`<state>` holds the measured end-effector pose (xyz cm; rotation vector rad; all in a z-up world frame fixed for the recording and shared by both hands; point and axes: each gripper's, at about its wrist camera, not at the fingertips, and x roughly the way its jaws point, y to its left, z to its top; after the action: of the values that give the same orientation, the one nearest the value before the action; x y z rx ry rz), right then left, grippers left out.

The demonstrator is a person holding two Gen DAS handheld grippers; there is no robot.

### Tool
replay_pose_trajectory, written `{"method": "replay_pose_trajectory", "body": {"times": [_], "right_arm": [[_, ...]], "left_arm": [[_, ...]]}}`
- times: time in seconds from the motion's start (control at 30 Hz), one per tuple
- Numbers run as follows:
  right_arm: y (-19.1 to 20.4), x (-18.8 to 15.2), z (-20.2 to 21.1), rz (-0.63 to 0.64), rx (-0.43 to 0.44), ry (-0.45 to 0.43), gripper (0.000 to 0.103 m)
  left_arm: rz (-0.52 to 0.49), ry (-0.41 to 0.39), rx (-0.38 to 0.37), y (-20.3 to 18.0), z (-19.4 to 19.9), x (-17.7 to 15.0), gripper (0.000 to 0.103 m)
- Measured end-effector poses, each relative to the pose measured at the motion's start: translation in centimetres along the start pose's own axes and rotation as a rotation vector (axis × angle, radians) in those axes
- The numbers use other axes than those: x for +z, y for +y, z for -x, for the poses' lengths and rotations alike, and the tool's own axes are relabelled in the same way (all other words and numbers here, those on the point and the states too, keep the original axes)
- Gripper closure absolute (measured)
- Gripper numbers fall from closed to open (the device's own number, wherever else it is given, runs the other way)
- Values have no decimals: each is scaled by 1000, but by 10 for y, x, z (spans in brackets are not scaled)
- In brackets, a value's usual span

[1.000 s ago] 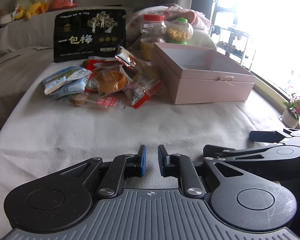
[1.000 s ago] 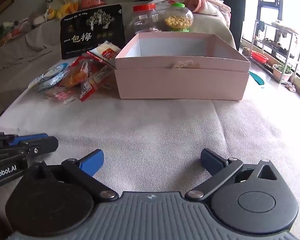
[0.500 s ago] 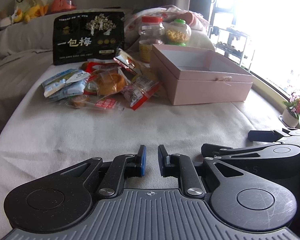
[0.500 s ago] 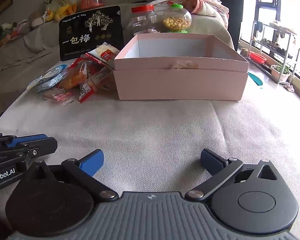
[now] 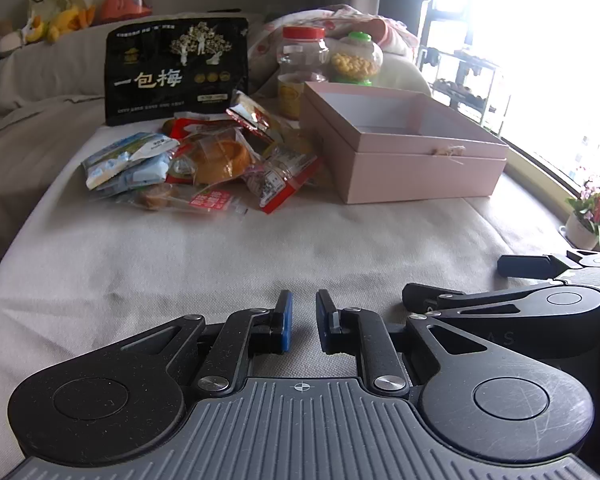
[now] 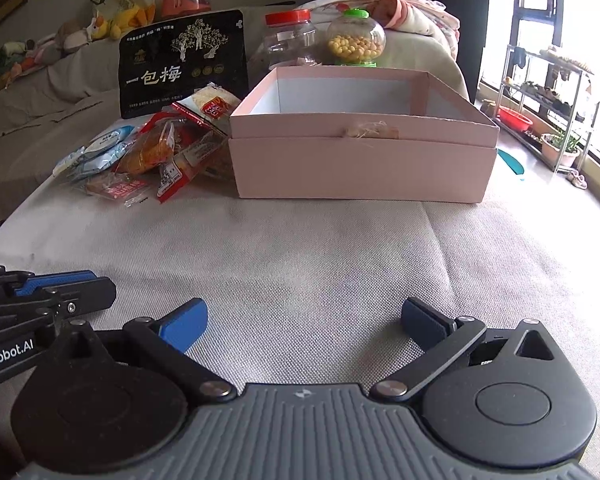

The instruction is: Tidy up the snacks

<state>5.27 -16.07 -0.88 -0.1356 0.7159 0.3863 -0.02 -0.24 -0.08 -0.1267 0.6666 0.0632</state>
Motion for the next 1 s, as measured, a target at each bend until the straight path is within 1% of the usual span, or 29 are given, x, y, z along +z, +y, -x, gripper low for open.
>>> {"method": "replay_pose_trajectory", "body": {"times": [0.77, 1.0], "right_arm": [[4, 0, -1, 24, -8, 10, 0], [3, 0, -1, 38, 1, 6, 0]], "left_arm": [[0, 0, 5, 1, 1, -1, 86], [1, 17, 10, 2, 0, -2, 86]]}}
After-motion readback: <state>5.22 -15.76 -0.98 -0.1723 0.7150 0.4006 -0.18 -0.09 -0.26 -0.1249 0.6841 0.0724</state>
